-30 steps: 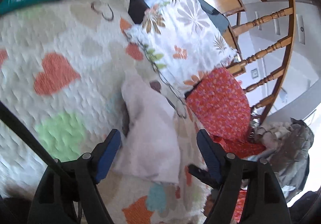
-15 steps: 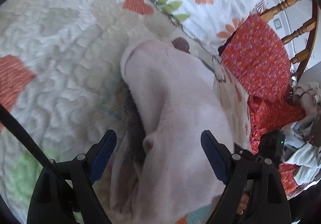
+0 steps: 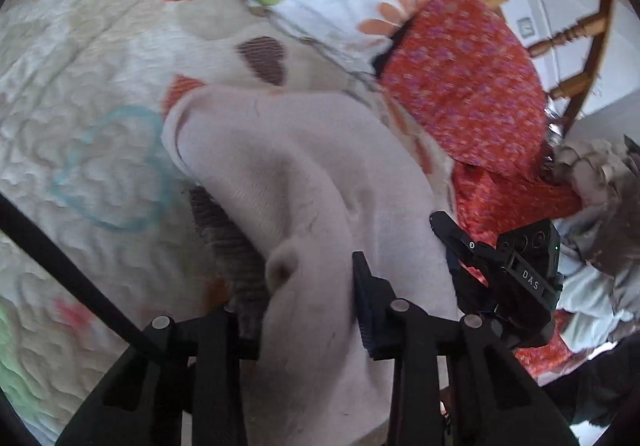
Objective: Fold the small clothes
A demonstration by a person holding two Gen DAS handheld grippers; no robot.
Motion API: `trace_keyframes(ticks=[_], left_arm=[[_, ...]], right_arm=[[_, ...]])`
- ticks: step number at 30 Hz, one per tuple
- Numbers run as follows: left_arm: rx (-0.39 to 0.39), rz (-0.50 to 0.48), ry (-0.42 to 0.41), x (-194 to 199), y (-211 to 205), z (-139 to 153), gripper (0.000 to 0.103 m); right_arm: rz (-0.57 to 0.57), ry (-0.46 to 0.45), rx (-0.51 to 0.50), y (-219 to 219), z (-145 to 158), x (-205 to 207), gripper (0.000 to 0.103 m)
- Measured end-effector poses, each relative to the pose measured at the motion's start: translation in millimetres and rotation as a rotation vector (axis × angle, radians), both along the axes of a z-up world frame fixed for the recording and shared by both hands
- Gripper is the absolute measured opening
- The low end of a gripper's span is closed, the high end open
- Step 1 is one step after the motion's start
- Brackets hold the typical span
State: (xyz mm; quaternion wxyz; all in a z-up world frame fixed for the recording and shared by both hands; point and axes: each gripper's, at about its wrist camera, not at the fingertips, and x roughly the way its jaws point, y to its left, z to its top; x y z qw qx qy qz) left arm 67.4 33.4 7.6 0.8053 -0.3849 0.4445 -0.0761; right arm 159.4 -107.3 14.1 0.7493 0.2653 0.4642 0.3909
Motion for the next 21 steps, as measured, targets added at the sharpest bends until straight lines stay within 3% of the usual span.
trace_keyframes(ticks=[3,5,6,7,8,11,13,17,21], left_arm=[[0.052,-0.043,0.023,8.5,-29.9,0.9,0.032],[0.141,-0.046,0.113,16.0,-43.1,-15.9,0.033],[0.187,-0.043,0.172,17.8,-47.0,-29.3,0.039],[0.191,-0.035,0.199,15.7,-47.1,-37.9,0.051],[0.18,-0.012,0.206,10.8,-44.3,-41.8,0.056],[0.102,0.024,0.206,-6.6,-34.2,-40.0,0.06],[0.093,0.042,0.198,-19.3,-28.8,-31.6,0.06],[0.155,0.108,0.123,-45.0,-22.9,-0.3,0.06],[0.239,0.136,0.06,-41.5,-28.1,27.7,0.06]], right_arm=[[-0.038,-0.057,-0.048,-36.2,16.6,-11.2,0.025],[-0.071,-0.074,-0.167,-52.9,12.1,-15.4,0.029],[-0.095,-0.076,-0.241,-60.0,6.6,-15.9,0.029],[-0.123,-0.084,-0.322,-67.3,1.3,-17.6,0.029],[-0.148,-0.091,-0.376,-76.6,-2.0,-21.4,0.029],[-0.167,-0.102,-0.335,-101.4,2.9,-37.4,0.029],[-0.15,-0.139,-0.314,-102.3,13.8,-50.6,0.029],[-0.052,-0.193,-0.284,-78.8,24.8,-73.7,0.029],[0.006,-0.169,-0.336,-52.9,-2.3,-88.0,0.029]])
